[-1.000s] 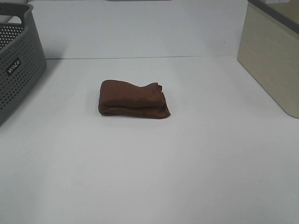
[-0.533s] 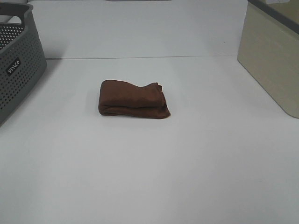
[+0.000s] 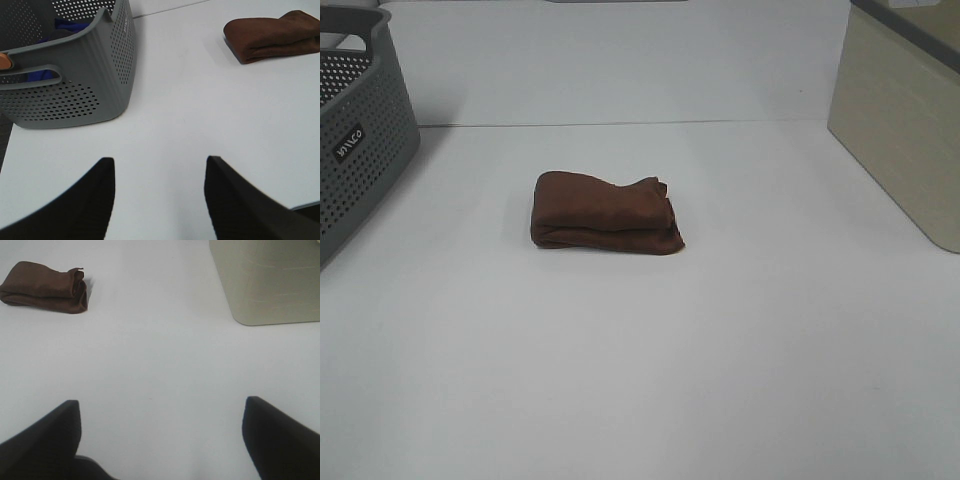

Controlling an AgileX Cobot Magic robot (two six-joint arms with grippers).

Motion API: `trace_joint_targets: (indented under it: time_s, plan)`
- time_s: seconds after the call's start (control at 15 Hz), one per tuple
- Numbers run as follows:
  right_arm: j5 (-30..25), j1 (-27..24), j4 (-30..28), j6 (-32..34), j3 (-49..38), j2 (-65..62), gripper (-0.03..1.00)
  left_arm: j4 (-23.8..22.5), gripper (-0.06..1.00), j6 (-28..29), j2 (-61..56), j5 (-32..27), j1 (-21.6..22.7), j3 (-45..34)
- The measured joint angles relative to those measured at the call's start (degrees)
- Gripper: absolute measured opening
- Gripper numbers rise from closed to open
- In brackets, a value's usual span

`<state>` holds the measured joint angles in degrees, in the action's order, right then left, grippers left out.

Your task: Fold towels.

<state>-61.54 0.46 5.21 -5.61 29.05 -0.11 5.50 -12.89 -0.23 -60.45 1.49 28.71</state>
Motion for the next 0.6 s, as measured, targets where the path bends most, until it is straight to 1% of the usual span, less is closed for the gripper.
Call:
trace_joint_targets:
  time_s: [0.6]
  plan:
    - [0.00, 0.00, 0.00, 0.00, -0.17, -0.23, 0.82, 0.00, 0.53, 0.00, 0.00, 0.00, 0.00, 0.00]
